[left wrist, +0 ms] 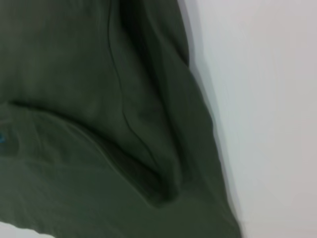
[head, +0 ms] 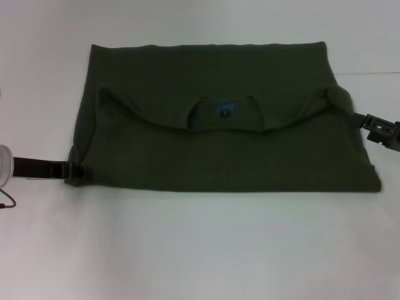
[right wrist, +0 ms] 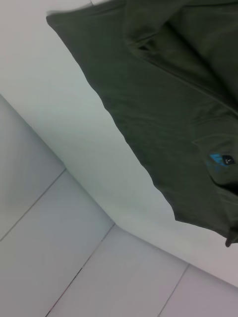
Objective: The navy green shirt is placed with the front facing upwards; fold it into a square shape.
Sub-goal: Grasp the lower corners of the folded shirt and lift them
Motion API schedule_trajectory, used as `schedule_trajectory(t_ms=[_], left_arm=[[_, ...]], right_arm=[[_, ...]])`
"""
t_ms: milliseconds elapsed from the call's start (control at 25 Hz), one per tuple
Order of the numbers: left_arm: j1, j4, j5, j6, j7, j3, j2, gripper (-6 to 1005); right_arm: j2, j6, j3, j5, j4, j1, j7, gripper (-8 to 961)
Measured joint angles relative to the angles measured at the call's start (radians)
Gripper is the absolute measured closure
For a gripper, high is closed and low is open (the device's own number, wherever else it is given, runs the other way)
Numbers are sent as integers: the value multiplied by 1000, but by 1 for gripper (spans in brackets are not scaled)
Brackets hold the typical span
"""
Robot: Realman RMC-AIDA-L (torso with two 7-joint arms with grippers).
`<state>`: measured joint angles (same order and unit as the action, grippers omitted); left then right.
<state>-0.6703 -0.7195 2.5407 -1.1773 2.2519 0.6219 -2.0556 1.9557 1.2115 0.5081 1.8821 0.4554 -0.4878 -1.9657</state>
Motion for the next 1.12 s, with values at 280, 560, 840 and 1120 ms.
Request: schedule_trajectory(t_ms=[280,560,840,1120], left_arm=[[-5,0,17,1,7,23,-2,759],[-1,-13,18,1,9,21,-3,973],[-2,-27,18,-3,22,13,2,987],[0,-33,12,-8,23,13,2,987]], right_arm=[[0,6,11,0,3,-1,-2,23],[-24,45,76,0,32,-4,-57,24],[-117,166,199,98,227,-27,-411,25],[-135,220,192,592,281,-196,-674,26]])
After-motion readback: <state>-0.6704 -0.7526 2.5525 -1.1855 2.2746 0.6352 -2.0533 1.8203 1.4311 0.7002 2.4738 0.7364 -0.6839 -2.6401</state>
